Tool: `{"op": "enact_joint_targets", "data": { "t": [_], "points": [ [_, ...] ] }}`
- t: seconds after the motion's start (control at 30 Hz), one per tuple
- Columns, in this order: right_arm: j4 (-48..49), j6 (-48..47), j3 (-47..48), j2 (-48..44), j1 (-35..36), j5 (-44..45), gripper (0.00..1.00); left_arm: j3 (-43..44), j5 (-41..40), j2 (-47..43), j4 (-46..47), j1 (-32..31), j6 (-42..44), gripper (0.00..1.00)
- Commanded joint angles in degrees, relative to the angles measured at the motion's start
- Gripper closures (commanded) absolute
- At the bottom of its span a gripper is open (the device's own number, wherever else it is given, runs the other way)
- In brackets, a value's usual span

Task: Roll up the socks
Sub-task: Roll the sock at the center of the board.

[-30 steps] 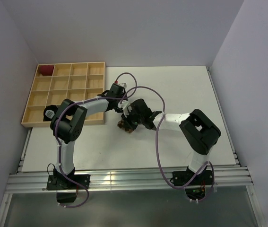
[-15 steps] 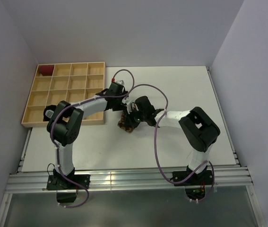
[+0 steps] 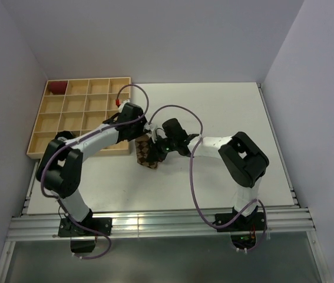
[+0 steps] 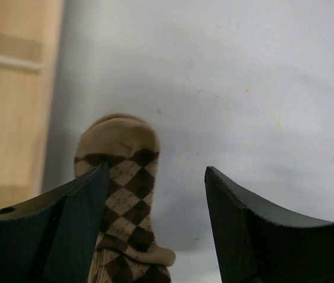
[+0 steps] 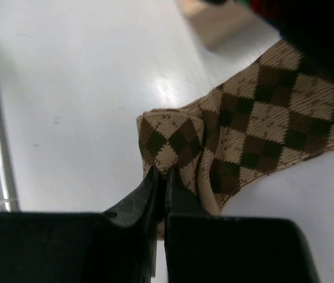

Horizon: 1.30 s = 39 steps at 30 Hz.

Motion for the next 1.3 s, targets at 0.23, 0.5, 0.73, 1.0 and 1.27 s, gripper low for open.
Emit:
{"op": "enact_joint_targets", "data": {
  "t": [0.23, 0.5, 0.73, 1.0, 1.27],
  "points": [
    [-8.8, 6.1, 0.7, 4.2, -2.8, 3.4, 1.00, -9.7, -2.0, -16.1, 0.6, 0.5, -5.8, 0.29],
    [-11.2, -0.7, 0.9, 3.8, 2.4, 9.8, 1.00, -8.2, -6.3, -14.8, -6.5, 1.8, -8.5, 0.33],
    [-10.5, -1.0, 0.2, 2.3, 3.6, 11.2, 1.00, -15.1, -2.5, -19.7, -7.8, 1.9, -11.0, 0.37],
    [-9.6, -1.8, -1.5, 0.2, 4.1, 12.1, 1.00, -25.3, 0.0, -25.3, -4.7, 1.9, -15.0, 0.38],
    [-9.1, -2.7, -3.6, -2.6, 5.4, 14.2, 1.00, -25.5, 2.9, -18.4, 0.4, 1.9, -15.5, 0.55]
  ]
}}
